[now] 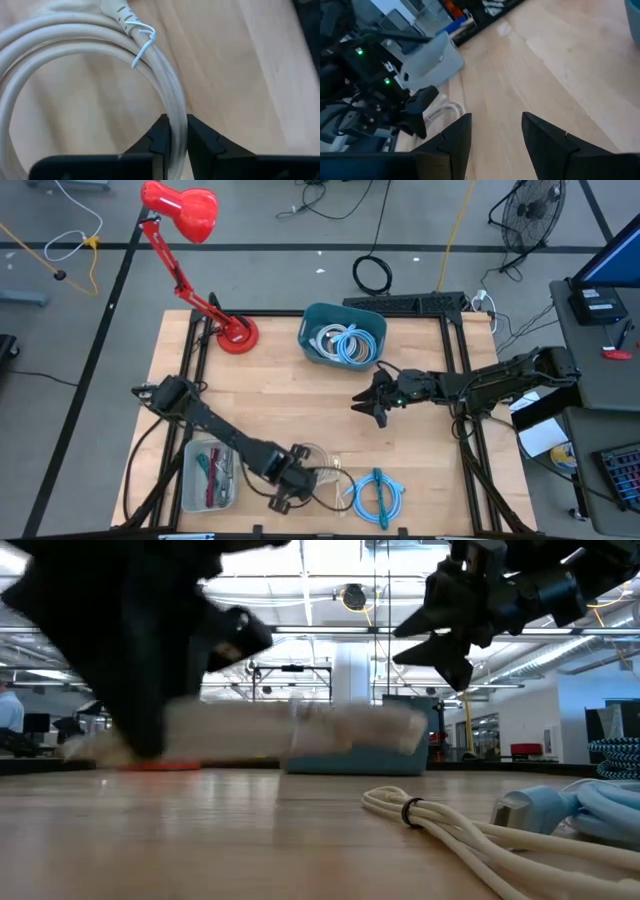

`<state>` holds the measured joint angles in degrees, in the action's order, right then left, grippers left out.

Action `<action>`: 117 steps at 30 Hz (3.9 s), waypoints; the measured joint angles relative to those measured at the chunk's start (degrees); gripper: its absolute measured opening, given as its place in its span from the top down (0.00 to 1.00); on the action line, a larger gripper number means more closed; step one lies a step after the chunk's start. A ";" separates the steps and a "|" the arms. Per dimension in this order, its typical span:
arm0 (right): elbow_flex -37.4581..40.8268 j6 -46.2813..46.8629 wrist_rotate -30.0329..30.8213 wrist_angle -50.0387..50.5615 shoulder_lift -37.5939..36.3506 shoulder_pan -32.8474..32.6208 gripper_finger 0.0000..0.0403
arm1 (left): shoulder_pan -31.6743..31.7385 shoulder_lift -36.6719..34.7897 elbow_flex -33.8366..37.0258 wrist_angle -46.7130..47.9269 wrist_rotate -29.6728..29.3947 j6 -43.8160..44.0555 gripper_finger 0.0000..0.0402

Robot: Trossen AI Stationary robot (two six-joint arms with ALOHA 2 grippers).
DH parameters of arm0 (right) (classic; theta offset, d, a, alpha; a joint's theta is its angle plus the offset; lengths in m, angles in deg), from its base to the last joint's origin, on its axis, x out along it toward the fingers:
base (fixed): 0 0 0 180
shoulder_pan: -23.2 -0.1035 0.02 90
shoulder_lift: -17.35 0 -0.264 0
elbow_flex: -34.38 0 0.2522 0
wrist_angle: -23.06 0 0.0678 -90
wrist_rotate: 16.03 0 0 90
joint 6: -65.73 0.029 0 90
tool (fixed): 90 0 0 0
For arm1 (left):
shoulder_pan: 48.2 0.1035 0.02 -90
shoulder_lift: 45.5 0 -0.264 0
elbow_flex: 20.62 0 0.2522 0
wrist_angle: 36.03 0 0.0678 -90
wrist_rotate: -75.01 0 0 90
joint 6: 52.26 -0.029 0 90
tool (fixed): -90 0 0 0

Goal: Pick & Place USB Port
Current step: Put the brown wire cable into the blue bin

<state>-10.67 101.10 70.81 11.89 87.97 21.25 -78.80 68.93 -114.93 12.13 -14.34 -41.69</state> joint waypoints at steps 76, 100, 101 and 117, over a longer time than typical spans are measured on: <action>-9.97 14.29 9.93 -12.14 -0.66 -1.24 0.29 | 21.91 -20.70 -4.42 1.92 -21.53 10.73 0.91; -10.01 41.39 -21.17 -21.38 12.72 4.59 0.30 | 11.08 -21.73 -13.42 26.23 -0.66 -21.32 0.91; -10.01 42.59 -21.20 -24.12 14.05 4.53 0.30 | 11.25 -21.73 -13.42 27.03 -0.66 -21.31 0.91; -14.25 43.98 -18.19 -27.60 17.39 3.71 0.30 | 12.56 -19.60 -13.40 26.29 3.85 -24.71 0.91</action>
<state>-24.92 145.08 52.62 -15.71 105.36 24.96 -66.24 49.33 -128.33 38.41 -10.50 -66.40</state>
